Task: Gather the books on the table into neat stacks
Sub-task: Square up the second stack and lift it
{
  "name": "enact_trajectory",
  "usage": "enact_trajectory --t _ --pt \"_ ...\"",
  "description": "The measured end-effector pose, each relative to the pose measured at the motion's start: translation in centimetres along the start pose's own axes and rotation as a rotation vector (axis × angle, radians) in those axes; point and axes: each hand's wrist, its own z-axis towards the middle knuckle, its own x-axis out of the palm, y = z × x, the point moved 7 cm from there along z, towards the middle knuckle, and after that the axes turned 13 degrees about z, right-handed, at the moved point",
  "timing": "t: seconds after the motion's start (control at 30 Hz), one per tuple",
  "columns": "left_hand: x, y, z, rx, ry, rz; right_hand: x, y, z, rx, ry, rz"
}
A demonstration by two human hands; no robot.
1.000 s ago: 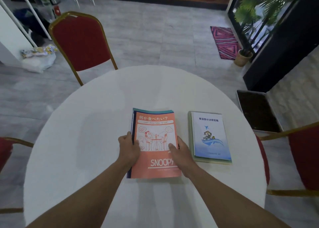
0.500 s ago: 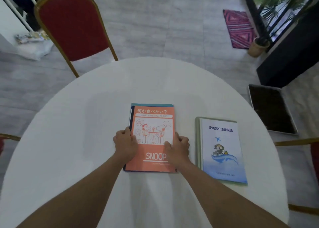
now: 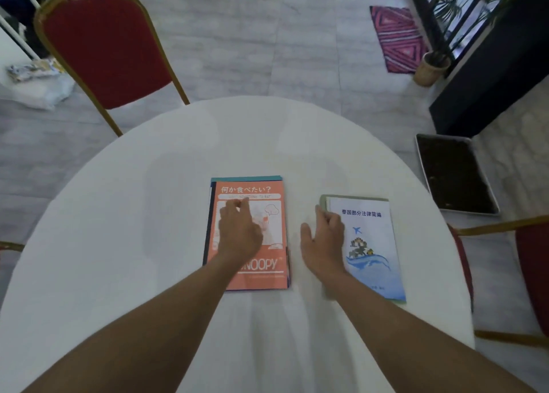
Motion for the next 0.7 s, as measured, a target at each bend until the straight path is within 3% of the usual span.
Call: enact_trajectory --t 0.17,0.23,0.33,0.43,0.57,0.7 --pt "3.3 -9.6 -2.1 0.181 0.312 -0.180 -9.5 -4.4 1.0 0.117 -0.287 -0.118" --pt "5.0 -12.1 -3.1 0.165 0.437 -0.119 -12.1 -7.1 1.0 0.249 -0.292 -0.154" --pt "6.9 -14.0 -4.4 0.083 0.573 -0.066 -13.2 -11.2 0.9 0.440 -0.160 -0.149" --pt "7.7 -15.0 -5.0 -0.048 0.592 -0.125 -12.7 -12.9 1.0 0.454 -0.047 0.003" --pt "8.0 -14.8 -4.9 -0.367 0.559 -0.421 -12.6 -13.2 1.2 0.453 -0.048 0.181" --pt "8.3 -14.8 -5.1 -0.466 0.563 -0.710 -12.6 -13.0 0.7 0.466 -0.031 0.254"
